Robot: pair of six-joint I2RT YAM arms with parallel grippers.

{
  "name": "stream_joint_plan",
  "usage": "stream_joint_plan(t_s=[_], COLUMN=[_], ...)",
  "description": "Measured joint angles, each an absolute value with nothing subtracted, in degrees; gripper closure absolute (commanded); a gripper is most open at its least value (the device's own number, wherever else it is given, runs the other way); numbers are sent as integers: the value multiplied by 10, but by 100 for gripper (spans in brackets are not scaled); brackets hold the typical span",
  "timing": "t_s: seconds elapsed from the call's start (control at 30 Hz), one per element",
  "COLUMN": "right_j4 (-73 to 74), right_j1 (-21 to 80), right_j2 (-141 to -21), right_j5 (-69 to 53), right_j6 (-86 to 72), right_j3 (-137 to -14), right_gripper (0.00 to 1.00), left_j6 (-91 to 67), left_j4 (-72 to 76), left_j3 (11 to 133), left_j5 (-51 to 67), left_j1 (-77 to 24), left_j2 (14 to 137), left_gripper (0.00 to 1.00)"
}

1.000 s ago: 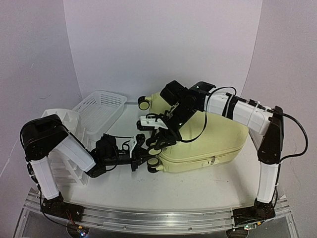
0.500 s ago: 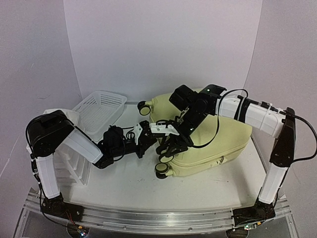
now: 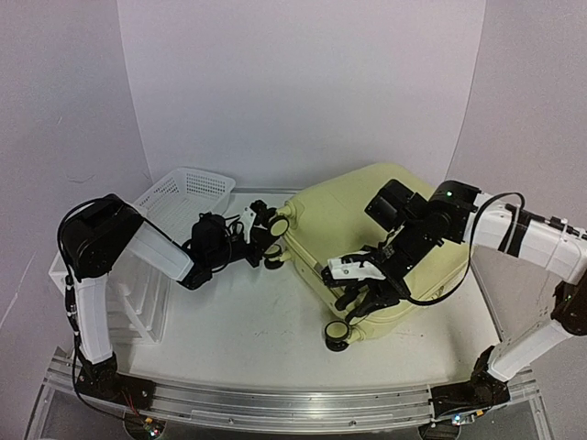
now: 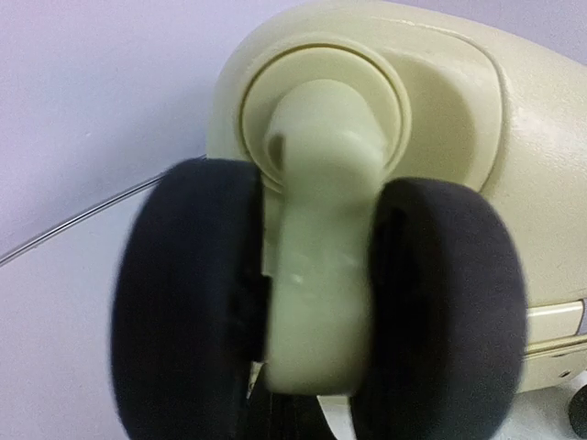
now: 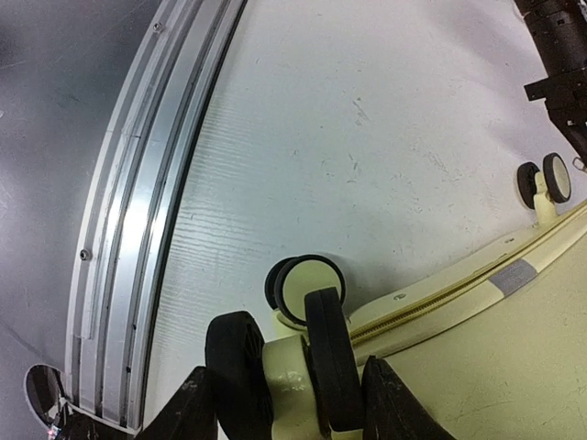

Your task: Open, take out, and arrange the luggage

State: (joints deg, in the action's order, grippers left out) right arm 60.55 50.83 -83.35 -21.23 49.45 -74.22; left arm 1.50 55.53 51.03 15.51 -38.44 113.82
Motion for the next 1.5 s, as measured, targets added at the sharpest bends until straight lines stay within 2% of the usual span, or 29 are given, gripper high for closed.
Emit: stream_joint_plan(t_s=[0.2,0.43,0.63,0.83,0.93,1.07,1.2,1.23,1.27,1.37,1.5], right_j4=[588,570,590,619,622,621,617,616,615,622,649], right_j1=[509,511,515,521,523,524,524,524,524,524,526], right_j2=[-763,-696,-698,-734,-742,-744,-743,-743,-744,-763,-856], right_j5=[-189,-153,-125,-103,-99,-97,-98,-98,-98,-99,-115], right_j6=[512,543,548,538,529,516,504,500,496,478,425], right_j3=[-676,-622,-632,-668,-676,-678,-678,-678,-678,-695,-783], right_gripper=[100,100,100,100,100,100,100,100,100,100,100], left_j6=[16,-31,-98,-151,-155,-158,-149,-149,-150,-154,-157], left_j4=[554,551,489,468,452,419,369,348,328,281,243], left_j3=[533,618,766,857,863,839,770,755,744,730,697], left_j5=[209,350,465,457,404,311,239,227,216,201,193], left_j1=[-372,-329,-303,-312,-325,-338,-329,-327,-325,-321,-342], left_j2=[1156,1223,1301,1360,1359,1326,1225,1189,1152,1040,882], left_gripper=[100,100,100,100,92,65,51,39,32,29,28])
